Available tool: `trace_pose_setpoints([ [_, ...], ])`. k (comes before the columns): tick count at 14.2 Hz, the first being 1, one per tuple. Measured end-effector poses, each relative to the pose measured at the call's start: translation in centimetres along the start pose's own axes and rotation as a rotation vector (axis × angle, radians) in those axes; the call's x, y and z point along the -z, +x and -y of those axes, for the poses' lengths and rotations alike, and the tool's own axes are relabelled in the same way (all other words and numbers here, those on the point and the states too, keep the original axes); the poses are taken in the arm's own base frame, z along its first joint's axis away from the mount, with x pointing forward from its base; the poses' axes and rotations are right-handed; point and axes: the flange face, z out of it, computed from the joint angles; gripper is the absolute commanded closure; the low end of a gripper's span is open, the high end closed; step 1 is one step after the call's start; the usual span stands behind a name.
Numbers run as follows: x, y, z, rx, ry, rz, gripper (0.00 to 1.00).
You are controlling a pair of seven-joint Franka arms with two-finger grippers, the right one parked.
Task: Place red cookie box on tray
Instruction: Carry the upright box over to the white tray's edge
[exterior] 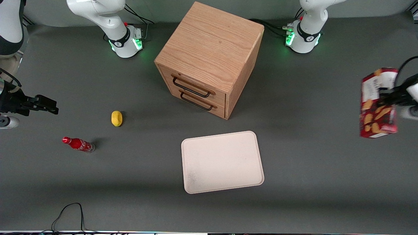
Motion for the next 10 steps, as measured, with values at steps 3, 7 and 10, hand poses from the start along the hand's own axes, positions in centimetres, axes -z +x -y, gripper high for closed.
trace_pose_setpoints([
  [3, -2.4, 3.4, -7.5, 0.123, -0.041, -0.017, 1.0],
  [7, -6.9, 7.9, -17.7, 0.23, -0.032, -0.071, 1.0],
  [10, -12.5, 10.4, -23.4, 0.248, 0.017, -0.091, 1.0],
])
